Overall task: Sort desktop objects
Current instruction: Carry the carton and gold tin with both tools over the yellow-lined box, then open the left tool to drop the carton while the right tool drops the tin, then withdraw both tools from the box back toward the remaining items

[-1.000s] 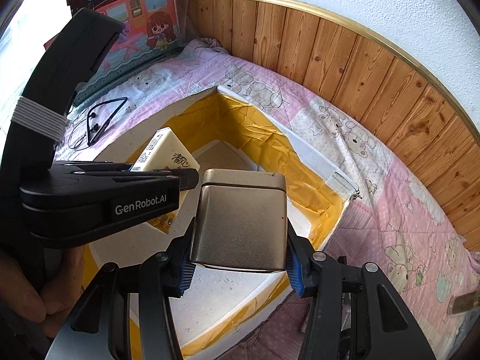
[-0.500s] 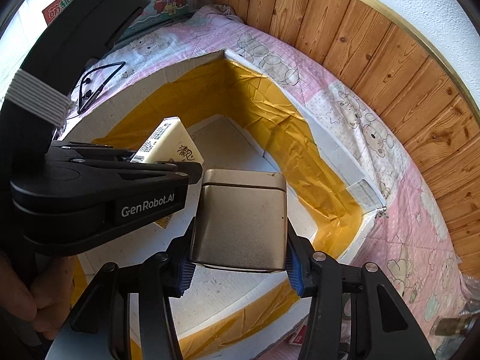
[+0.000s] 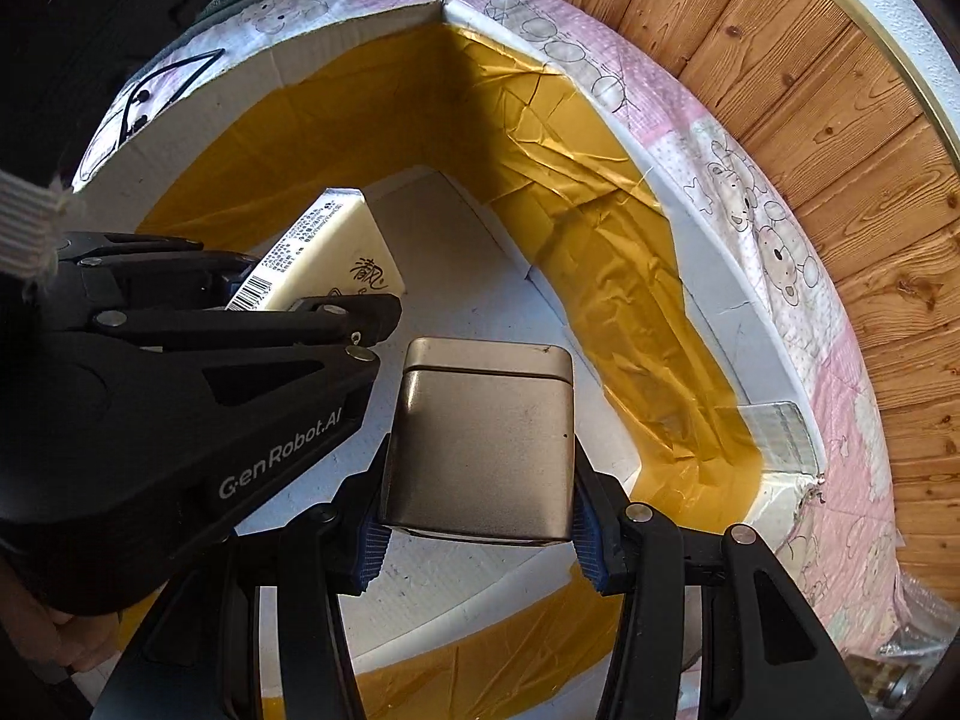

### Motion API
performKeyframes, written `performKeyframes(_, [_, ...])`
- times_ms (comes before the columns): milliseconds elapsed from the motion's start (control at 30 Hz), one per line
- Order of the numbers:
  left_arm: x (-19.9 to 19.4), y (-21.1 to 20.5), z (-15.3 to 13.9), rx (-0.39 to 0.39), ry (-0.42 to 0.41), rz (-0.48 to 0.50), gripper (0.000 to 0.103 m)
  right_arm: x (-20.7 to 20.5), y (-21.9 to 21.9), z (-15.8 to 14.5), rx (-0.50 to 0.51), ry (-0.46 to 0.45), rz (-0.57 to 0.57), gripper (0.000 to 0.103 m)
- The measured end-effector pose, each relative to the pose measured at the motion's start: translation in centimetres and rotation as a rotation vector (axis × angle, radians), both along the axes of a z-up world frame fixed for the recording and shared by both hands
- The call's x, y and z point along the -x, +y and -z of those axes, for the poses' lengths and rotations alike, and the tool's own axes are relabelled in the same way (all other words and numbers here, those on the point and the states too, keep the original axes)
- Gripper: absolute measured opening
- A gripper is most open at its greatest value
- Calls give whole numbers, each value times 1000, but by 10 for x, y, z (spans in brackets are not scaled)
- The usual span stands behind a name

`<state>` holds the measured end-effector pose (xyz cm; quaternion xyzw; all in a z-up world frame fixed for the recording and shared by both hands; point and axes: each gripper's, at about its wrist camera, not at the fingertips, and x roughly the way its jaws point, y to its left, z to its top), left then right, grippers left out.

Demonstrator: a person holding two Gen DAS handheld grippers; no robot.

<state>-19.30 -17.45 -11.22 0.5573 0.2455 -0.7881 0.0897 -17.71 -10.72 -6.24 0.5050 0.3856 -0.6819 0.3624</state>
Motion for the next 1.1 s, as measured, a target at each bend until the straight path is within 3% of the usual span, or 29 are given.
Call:
performKeyframes(200, [4, -5, 5, 15, 5, -7, 27, 10, -3, 7, -30, 1, 30, 52])
performKeyframes(267, [4, -7, 4, 22, 7, -12, 35, 11, -4, 7, -31, 2, 39, 52])
performKeyframes(467, [1, -9, 0, -2, 20, -6, 45, 12, 0, -2, -23, 21, 64, 53])
performKeyframes(800, [-8, -2, -30, 18, 67, 16, 47, -8, 29, -35, 36, 41, 88, 54])
performKeyframes(1100, [-71, -3, -74, 53, 148, -2, 47, -55, 51, -71, 118, 55, 53, 58])
